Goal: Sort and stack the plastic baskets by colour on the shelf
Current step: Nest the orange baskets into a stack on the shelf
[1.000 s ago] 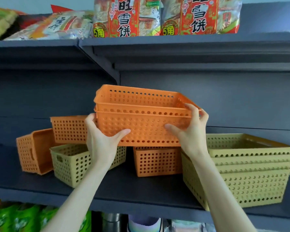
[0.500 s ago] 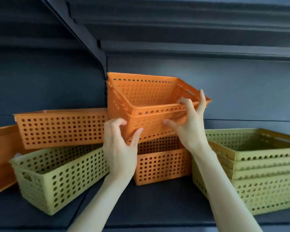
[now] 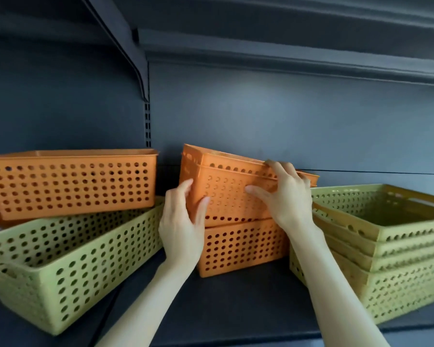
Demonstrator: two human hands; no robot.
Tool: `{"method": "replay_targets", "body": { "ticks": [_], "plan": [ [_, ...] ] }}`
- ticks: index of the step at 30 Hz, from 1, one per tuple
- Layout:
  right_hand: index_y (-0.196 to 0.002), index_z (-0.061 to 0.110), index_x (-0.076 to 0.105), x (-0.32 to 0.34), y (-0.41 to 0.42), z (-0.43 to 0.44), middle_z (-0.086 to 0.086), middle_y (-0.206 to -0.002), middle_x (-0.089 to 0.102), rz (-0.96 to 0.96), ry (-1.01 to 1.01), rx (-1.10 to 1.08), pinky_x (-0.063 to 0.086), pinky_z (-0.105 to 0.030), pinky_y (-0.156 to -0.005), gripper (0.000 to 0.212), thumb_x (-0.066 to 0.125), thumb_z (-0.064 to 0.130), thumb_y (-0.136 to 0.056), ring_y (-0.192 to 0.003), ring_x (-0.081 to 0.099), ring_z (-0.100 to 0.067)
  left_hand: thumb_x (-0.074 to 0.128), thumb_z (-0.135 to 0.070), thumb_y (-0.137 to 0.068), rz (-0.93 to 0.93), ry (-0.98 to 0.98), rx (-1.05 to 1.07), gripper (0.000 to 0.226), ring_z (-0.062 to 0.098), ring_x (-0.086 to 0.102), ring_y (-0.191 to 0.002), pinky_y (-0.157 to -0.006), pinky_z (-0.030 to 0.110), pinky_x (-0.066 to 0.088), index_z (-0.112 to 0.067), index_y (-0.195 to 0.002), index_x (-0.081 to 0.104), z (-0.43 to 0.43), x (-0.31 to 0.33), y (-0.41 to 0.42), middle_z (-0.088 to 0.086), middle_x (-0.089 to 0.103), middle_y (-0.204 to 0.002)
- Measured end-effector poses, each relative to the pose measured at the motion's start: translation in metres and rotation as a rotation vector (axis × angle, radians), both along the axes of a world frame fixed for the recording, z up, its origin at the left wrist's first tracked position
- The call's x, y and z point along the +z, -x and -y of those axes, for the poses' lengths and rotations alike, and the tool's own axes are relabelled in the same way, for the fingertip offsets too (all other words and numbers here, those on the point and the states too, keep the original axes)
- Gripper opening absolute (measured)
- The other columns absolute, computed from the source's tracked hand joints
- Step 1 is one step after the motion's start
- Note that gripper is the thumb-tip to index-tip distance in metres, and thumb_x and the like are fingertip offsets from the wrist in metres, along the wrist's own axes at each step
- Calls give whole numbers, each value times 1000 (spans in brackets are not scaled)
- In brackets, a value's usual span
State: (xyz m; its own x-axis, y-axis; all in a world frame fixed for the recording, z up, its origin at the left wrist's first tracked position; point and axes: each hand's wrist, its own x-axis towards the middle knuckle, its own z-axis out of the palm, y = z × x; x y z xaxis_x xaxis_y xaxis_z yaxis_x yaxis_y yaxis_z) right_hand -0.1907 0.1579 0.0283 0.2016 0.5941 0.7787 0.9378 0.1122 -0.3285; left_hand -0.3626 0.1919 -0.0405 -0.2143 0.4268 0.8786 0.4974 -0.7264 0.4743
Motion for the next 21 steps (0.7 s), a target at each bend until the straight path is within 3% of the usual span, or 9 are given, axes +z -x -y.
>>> {"method": "replay_targets", "body": {
  "ticks": [5,9,12,15,18,21],
  "plan": [
    [-119,17,58,-12,0,-11,-1,-121,58,79,-2,-68,27,-39,-88,56,69,50,-74,-110,39,-32,58,-30,-88,-16,-26,-1,36,13,58,-93,-77,28,49,-11,-119,56,-12,-5,0,4,58,-104],
    [-113,12,54,-15,-2,-18,-5,-114,58,-89,16,169,35,-41,-97,51,76,35,-74,-110,45,-27,55,-32,-90,-6,-17,-18,34,13,57,-94,-78,26,49,-8,-113,58,-18,-8,-1,5,58,-104],
    [-111,12,53,-17,-5,-20,1,-109,57,-192,14,304,45,-43,-93,49,78,30,-73,-106,52,-23,57,-31,-89,0,-19,-18,33,16,58,-93,-78,26,49,-6,-111,58,-21,-4,-1,6,56,-104],
    [-109,16,53,-22,-5,-25,0,-109,59,-212,-22,328,46,-46,-94,47,79,31,-72,-106,53,-24,54,-39,-88,10,81,-15,47,20,52,-104,-84,29,46,-9,-124,48,-22,-7,-8,9,49,-117],
    [-110,17,53,-25,-5,-34,0,-110,58,-201,-37,337,43,-47,-96,48,78,33,-72,-109,50,-24,46,-51,-86,-46,158,-32,70,22,44,-122,-93,29,38,-21,-145,24,-22,-23,-14,11,39,-135],
    [-111,19,53,-25,-8,-37,2,-111,58,-185,-60,353,40,-48,-98,47,77,32,-73,-110,50,-24,47,-56,-82,-86,162,-44,80,24,49,-118,-92,37,46,-20,-147,17,-26,-29,-12,11,41,-133]
  ]
}}
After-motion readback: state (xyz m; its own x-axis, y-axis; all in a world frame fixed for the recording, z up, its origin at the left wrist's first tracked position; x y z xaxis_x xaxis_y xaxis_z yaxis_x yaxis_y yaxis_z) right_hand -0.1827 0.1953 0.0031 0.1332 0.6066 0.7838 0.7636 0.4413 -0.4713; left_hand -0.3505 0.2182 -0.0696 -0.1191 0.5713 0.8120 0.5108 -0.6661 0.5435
